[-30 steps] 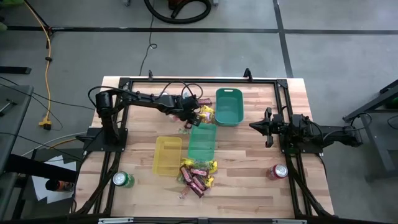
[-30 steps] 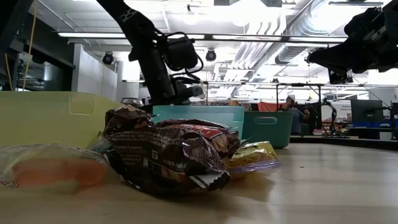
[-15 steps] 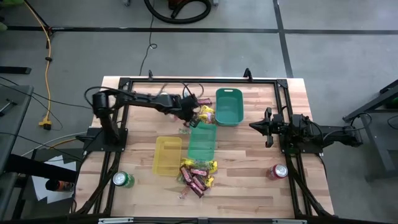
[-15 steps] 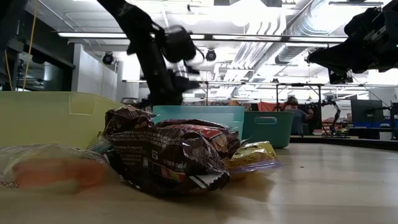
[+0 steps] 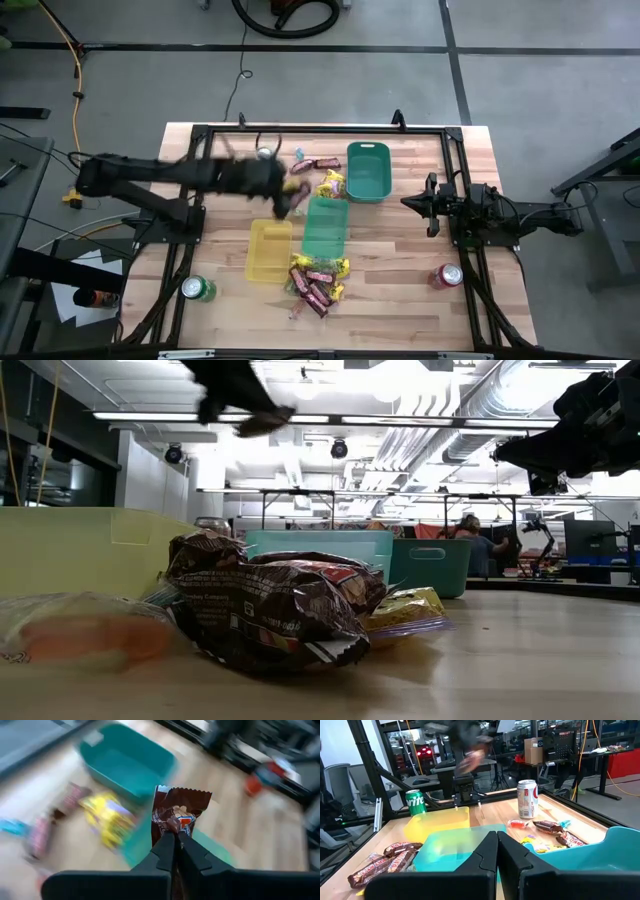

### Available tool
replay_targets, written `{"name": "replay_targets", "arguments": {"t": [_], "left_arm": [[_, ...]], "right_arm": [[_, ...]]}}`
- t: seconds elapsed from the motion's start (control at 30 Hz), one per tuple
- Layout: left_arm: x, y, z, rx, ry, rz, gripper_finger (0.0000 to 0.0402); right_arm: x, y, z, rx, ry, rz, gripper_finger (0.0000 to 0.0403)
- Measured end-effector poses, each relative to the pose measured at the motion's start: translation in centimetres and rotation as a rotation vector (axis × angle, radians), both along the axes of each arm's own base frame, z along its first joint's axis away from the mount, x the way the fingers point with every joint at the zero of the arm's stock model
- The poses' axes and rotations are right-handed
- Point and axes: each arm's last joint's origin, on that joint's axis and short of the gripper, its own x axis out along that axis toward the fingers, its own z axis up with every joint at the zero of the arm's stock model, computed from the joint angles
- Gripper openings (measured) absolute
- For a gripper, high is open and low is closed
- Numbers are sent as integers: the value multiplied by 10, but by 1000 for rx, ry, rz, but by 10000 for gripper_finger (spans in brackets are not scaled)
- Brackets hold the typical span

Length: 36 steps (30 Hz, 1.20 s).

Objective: Sort candy
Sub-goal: Put the brown chocolate bar into the yellow bin

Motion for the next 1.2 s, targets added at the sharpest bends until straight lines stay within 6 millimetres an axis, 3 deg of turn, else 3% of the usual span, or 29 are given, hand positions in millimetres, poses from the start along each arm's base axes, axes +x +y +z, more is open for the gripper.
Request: {"name": "replay_targets", "arguments": {"t": [0.17,0.27,0.37,0.57,0.77,0.9,1.03,1.2], "left_arm": [[-33,-70,-32,-49,-20,-68,0],[-50,-95,-57,-68,34,-75,0],[-56,-106,-77,-101,89,-70,0],[-50,-106,-100,-161,230,-41,24],[-46,-100,-103,-215,283,-80,100],[-42,-87,-89,-245,251,-41,150],[-25,-51,-55,-191,147,1,187],[2,19,-10,-77,40,115,207]], "right_arm": [[0,0,0,0,0,0,0],[0,0,0,0,0,0,0],[0,0,0,0,0,0,0],[0,0,0,0,0,0,0],[0,0,0,0,0,0,0],[0,0,0,0,0,0,0],[0,0,0,0,0,0,0],[0,0,0,0,0,0,0]]}}
